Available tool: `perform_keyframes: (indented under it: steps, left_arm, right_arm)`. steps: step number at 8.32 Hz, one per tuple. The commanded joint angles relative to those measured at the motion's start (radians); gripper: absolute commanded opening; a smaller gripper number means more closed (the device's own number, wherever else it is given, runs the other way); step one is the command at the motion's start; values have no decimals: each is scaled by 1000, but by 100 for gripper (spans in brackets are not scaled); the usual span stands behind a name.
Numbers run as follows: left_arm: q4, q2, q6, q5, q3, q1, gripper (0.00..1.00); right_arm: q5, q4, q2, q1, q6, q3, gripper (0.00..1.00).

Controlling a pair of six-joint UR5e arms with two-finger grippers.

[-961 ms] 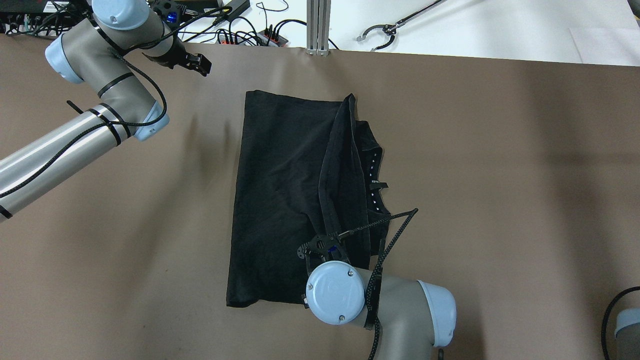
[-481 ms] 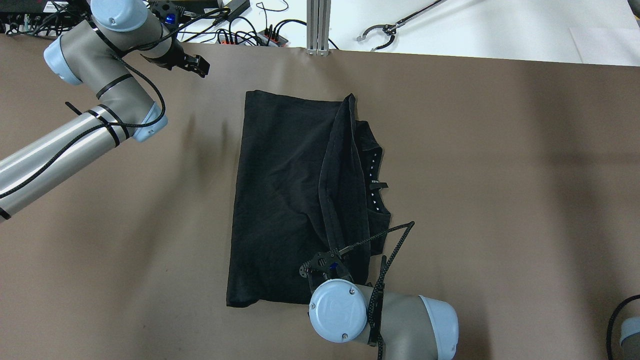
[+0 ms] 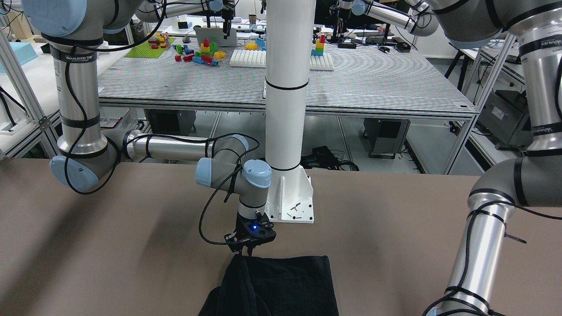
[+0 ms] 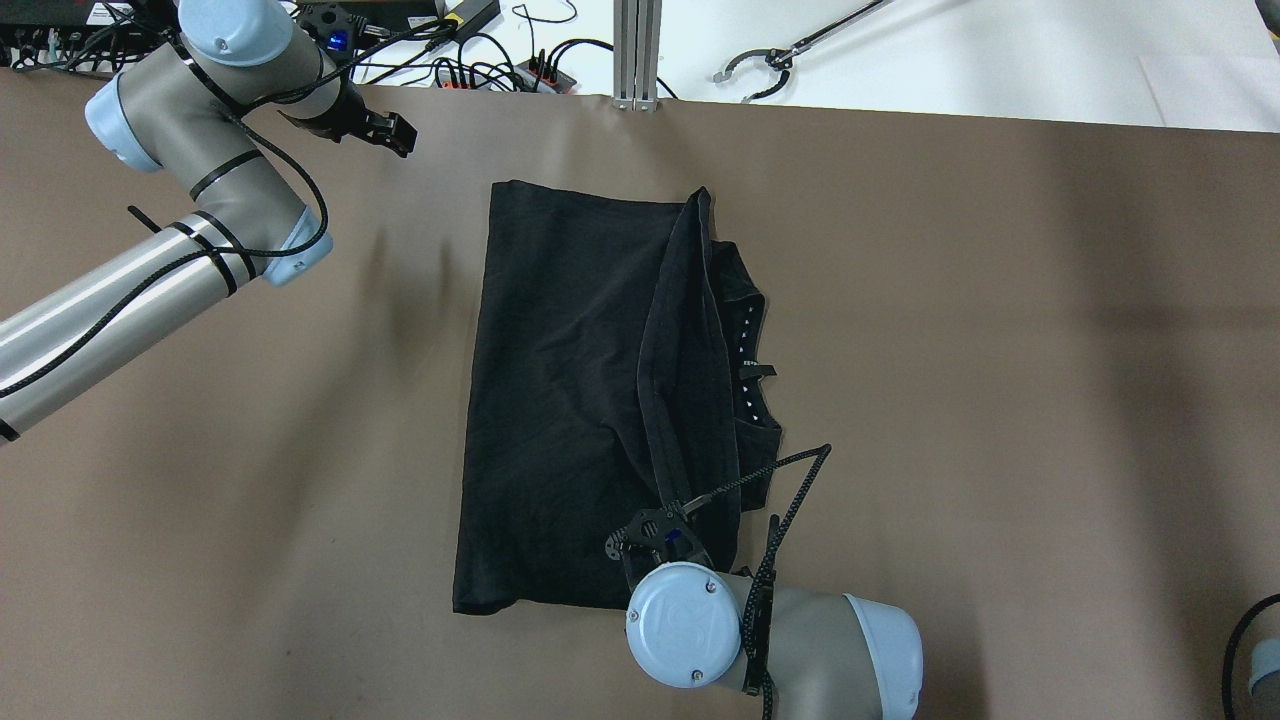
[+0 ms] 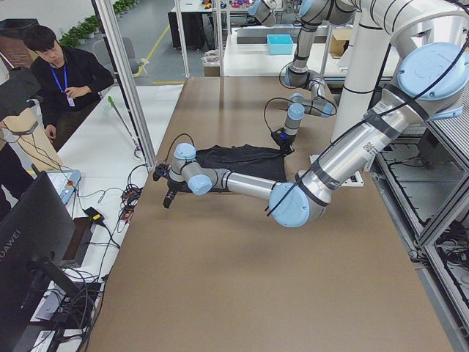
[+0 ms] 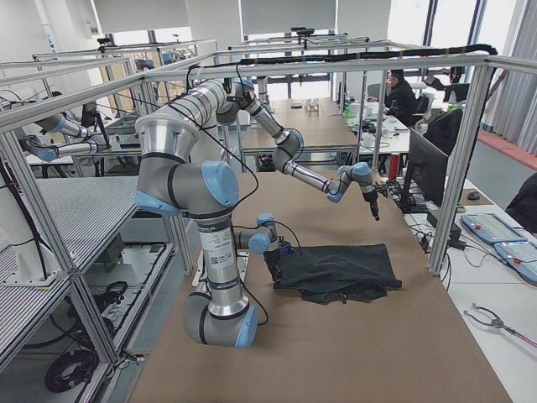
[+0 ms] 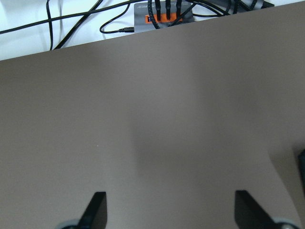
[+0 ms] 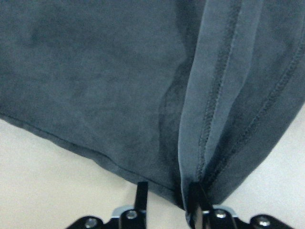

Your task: Fold clothes

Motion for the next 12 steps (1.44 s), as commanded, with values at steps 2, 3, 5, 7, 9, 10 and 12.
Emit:
perform_keyframes:
  steps: [2,3,5,7,9,10,12]
  left_arm:
    - [0,1,0,2,0,0,94]
    - [0,1,2,2,0,0,94]
    - [0,1,2,2,0,0,94]
    - [0,1,0,2,0,2,94]
    - [0,1,0,3,-2,2,94]
    - [-2,1,2,5,-2,2,94]
    - [-2,2,2,5,-2,2,94]
  right_arm:
    - [-3,2,-2,1,-2,0,22]
    - [-3,2,-2,2,-2,0,5]
    - [-3,2,-2,10,0,0,0]
    - [-1,2,-42,27,0,35,0]
    - [-1,2,-154,24,17,159,0]
    - [-2,2,-181,13,56,187,0]
    - [-79,10,-211,-92,370,188,0]
